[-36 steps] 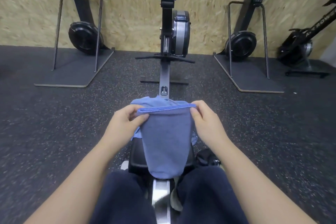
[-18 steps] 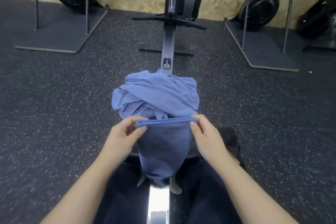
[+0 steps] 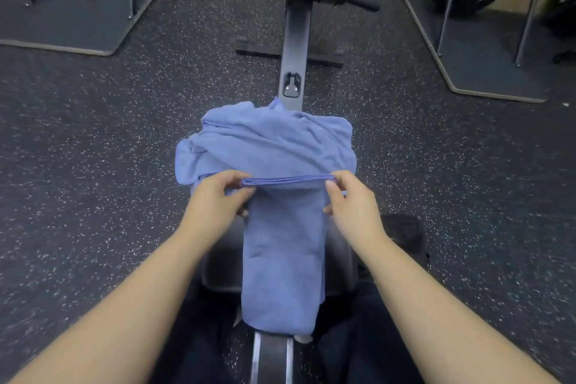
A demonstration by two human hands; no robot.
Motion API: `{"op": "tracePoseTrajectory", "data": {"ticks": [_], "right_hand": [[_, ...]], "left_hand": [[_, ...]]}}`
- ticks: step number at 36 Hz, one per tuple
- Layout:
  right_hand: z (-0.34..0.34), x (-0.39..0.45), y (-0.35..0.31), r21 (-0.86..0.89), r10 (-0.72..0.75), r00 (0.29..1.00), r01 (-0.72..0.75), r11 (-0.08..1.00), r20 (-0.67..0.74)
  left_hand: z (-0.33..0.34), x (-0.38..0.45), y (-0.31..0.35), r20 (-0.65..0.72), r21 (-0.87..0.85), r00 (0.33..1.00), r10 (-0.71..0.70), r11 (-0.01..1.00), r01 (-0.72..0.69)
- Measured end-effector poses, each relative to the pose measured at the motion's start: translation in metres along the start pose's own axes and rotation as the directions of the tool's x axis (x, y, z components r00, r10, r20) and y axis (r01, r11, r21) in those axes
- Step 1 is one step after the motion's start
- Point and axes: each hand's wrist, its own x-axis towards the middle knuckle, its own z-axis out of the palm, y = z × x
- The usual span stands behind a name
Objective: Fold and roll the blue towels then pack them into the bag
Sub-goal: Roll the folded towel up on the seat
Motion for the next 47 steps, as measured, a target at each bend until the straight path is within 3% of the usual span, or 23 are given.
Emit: {"op": "tracePoseTrajectory", "data": {"ticks": [3, 14, 17, 22, 26, 30, 35, 39, 42, 47], "right_hand": [[0.010, 0.015, 0.009, 0.067, 0.049, 0.999, -0.050, 0.997, 0.019], [0.037, 0.044, 0.037, 0.093, 0.113, 0.993, -0.115, 0.989, 0.022], [0.038, 0.043, 0.034, 0.095, 0.096, 0.992, -0.104, 0.990, 0.081], [0.043, 0.029, 0.039, 0.135, 0.037, 0.991, -0.054, 0.989, 0.126], [0.045, 0.002, 0.049, 0.010, -0.046, 0.981, 0.045, 0.999, 0.190], [0.048, -0.025, 0.058, -0.088, -0.034, 0.968, 0.058, 0.994, 0.250], [0.046, -0.061, 0.078, -0.278, 0.142, 0.908, -0.029, 0.960, 0.395], [0.038, -0.072, 0.087, -0.415, 0.248, 0.848, -0.036, 0.909, 0.469], [0.035, -0.079, 0.091, -0.404, 0.235, 0.839, -0.019, 0.914, 0.491], [0.035, -0.088, 0.097, -0.373, 0.213, 0.857, -0.026, 0.927, 0.469]], "left_hand": [[0.012, 0.014, -0.011, 0.007, -0.084, 0.997, -0.080, 0.993, 0.081], [0.043, 0.039, -0.055, -0.018, 0.059, 0.999, -0.042, 0.997, 0.043], [0.047, 0.039, -0.066, 0.066, -0.012, 0.998, -0.002, 1.000, 0.002], [0.044, 0.020, -0.084, 0.208, 0.112, 0.970, 0.124, 0.982, -0.149], [0.043, -0.003, -0.093, 0.275, 0.160, 0.955, 0.110, 0.974, -0.158], [0.050, -0.030, -0.091, 0.352, 0.252, 0.935, 0.049, 0.957, -0.145], [0.052, -0.075, -0.103, 0.486, 0.404, 0.860, -0.153, 0.912, -0.066], [0.055, -0.099, -0.107, 0.544, 0.530, 0.816, -0.193, 0.833, -0.156], [0.059, -0.108, -0.102, 0.534, 0.619, 0.830, -0.160, 0.743, -0.254], [0.064, -0.116, -0.104, 0.425, 0.670, 0.902, -0.070, 0.694, -0.262]]}}
